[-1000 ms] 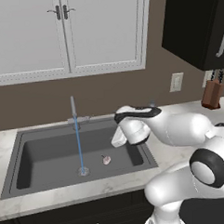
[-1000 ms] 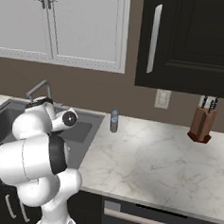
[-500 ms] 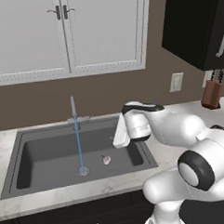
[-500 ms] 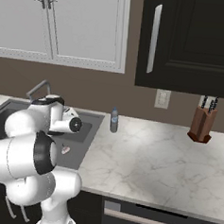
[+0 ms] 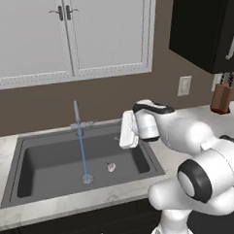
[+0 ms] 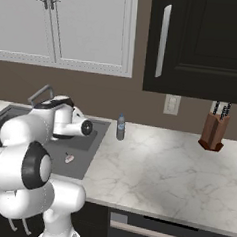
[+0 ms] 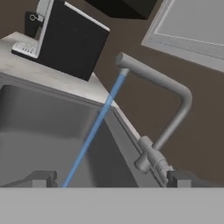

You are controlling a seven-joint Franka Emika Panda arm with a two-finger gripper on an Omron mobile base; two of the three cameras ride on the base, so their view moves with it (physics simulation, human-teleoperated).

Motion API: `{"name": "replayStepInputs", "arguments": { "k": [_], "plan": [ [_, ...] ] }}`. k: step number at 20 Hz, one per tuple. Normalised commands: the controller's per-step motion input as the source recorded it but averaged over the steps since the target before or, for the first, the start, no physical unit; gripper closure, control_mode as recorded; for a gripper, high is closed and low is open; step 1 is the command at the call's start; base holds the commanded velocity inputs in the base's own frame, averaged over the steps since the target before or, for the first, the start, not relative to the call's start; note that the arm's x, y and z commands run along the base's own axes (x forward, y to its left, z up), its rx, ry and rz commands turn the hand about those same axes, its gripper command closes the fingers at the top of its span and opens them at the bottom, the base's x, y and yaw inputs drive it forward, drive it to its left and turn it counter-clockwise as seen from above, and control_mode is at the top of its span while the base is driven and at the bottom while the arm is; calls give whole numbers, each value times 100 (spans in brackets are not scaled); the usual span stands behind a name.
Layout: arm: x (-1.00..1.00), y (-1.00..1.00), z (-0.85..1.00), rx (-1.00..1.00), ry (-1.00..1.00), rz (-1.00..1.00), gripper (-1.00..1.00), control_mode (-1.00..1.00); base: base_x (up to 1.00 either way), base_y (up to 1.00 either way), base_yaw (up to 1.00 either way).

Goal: Turn on the sink faucet. Then move the garlic from the counter to the sink. Turn off the sink. Move the vegetable from the sink to the pot next to the stove. Finally move the pot to the rear right burner.

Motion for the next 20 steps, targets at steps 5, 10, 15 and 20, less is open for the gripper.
{"name": "replayStepInputs", "arguments": {
  "k": [5,10,15,20],
  "plan": [
    [30,0,21,3,-1,11,-100,-100,0,0,0],
    [24,0,3,1,-4,5,-100,-100,0,0,0],
    [8,3,0,0,-8,2,-100,-100,0,0,0],
    [11,11,0,0,-5,0,-100,-100,0,0,0]
  ]
}}
